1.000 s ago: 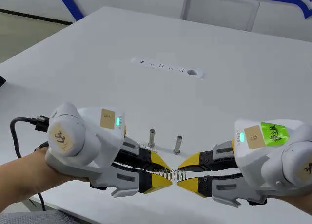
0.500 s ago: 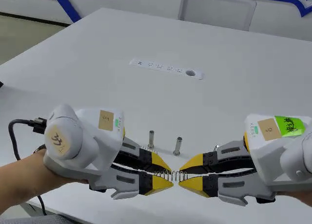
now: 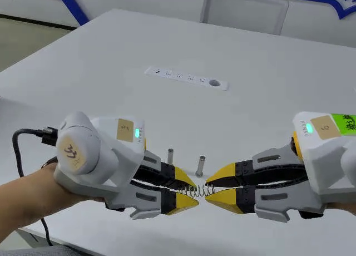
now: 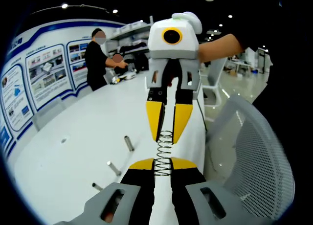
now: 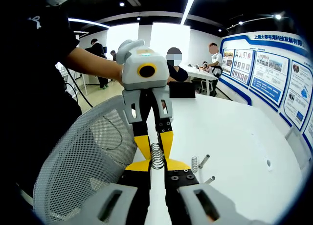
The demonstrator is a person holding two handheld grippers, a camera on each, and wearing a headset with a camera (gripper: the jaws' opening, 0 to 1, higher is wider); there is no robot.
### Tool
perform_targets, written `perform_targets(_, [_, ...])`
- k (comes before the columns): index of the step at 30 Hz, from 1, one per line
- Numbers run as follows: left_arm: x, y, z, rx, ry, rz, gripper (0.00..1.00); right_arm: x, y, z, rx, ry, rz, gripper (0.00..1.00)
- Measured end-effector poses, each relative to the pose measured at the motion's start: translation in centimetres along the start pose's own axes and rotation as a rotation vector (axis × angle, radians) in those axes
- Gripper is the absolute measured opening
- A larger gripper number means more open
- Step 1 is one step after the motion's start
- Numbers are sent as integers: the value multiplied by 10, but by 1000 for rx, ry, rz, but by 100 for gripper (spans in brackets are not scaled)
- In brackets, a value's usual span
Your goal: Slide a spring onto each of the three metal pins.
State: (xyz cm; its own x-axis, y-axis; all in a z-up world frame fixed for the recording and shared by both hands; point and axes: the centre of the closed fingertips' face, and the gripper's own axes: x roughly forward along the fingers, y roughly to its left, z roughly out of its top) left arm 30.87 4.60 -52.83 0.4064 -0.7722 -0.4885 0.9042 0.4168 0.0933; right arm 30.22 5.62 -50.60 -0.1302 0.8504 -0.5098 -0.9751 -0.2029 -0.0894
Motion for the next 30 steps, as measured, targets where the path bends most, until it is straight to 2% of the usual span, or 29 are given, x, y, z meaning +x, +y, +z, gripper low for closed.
perform_targets(5, [4,-2,-2,14,12,-19,11,0,3,9,-5,-33,18,10])
perform_targets(6, [5,-2,-1,14,8,-21,11,0,4,12,7,-50,26,11])
perform_targets(7, [6,-3,3,16,-9,-29,11,0,7,21,45,-107,47,11])
perform_targets(8, [7,-4,8,13,-33,-29,11,0,9,27,62,-139,55,11])
perform_targets(9, [8,-5,11,18,-40,-36,10,0,6,29,43,-143,38,11])
perform_targets(13, [14,-1,6,31,-14,-31,10,5,4,24,3,-85,17,10])
perform_targets(18, [9,2,6,5,-44,-24,10,3,1,25,31,-100,5,10])
perform_targets(23, [9,6,4,0,-41,-5,11,7,-2,27,37,-82,-15,10])
perform_targets(24, [8,7,3,-18,-42,-5,11,9,-3,27,39,-75,-19,10])
perform_targets(26, [6,3,3,-117,-61,-39,12,11,-2,29,44,-72,-12,10])
perform_targets(27, [5,6,4,-132,-74,-26,13,13,-1,30,42,-70,-12,10])
perform_targets(28, [3,9,3,-122,-79,-14,13,13,-1,31,41,-67,-13,10])
perform_targets(30, [-2,10,-1,-129,-77,-12,14,14,-3,33,27,-60,-19,10])
